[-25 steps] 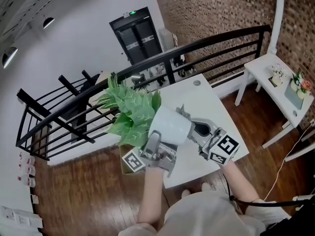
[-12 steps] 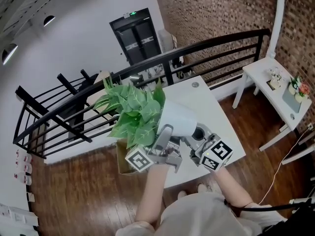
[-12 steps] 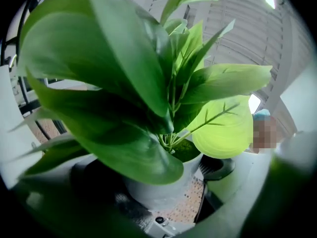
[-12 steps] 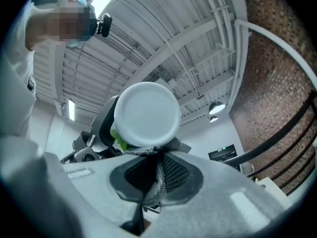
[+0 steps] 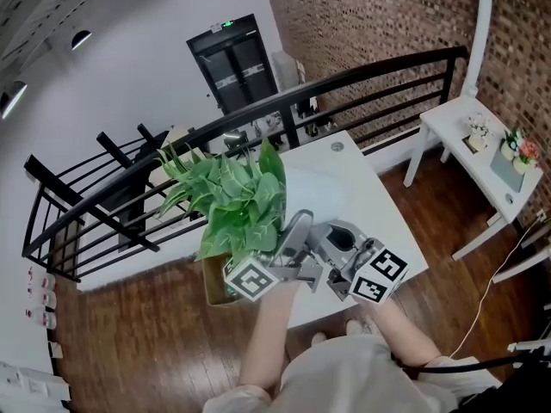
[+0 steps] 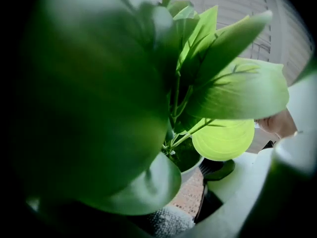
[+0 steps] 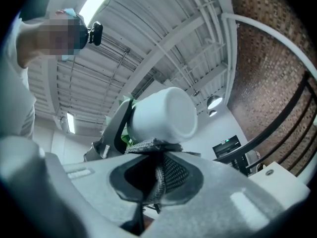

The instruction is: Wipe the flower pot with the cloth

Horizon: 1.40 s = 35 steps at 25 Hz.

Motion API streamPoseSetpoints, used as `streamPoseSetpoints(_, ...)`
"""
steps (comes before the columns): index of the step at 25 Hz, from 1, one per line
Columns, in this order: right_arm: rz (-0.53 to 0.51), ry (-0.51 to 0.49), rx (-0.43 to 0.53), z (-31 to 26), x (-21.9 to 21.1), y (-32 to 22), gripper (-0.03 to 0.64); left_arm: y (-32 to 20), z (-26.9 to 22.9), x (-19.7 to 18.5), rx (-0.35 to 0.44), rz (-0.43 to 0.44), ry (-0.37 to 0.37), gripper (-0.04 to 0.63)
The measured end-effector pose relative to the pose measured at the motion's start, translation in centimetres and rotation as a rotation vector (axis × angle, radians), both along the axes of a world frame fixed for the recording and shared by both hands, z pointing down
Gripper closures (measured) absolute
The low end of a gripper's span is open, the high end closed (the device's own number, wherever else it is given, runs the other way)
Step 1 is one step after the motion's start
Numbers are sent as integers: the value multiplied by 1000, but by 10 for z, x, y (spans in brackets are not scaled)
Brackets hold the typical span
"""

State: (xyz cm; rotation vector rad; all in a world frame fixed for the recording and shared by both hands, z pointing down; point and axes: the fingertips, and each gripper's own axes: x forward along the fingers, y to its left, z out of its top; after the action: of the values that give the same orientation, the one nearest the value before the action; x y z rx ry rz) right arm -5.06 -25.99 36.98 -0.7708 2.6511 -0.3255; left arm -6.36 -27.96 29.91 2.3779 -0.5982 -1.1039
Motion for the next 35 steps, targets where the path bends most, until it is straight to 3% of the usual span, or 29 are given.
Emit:
streamPoseSetpoints(5, 14, 43, 24, -7, 9, 5, 606, -7, 7, 4, -31, -11, -18, 61)
streamPoseSetpoints(9, 63, 71, 128, -17, 12, 17, 606, -13, 17, 0, -72, -21, -5, 63)
streamPoseSetpoints(12, 161, 103, 230, -30, 14, 23, 606, -17, 25, -7, -113, -19, 7, 64)
streamPoseSetpoints(17, 411, 230, 433, -61, 22, 26, 606, -19, 40, -2, -172, -2, 7, 64)
streamPoseSetpoints(21, 500, 461, 516, -50, 25, 17, 606, -15, 51, 6, -197, 13, -25, 66)
streamPoseSetpoints(23, 505, 515, 539, -54, 29, 8, 606, -13, 57, 8, -196, 16, -62, 66)
streamPoseSetpoints(25, 452, 429, 493, -63, 34, -3, 606, -10, 60, 9, -185, 28, -91, 66)
streamPoseSetpoints(28, 282, 250, 373, -65, 47, -23, 606, -4, 59, 8, -164, 51, -100, 66)
streamPoseSetpoints(30, 225, 198, 292, -54, 59, -39, 606, 0, 60, 9, -154, 53, -131, 66)
streamPoseSetpoints(32, 229, 204, 217, -39, 69, -53, 606, 4, 61, 8, -155, 60, -142, 66)
streamPoseSetpoints(35, 306, 225, 199, -38, 88, -58, 605, 0, 58, -1, -202, 67, -55, 66)
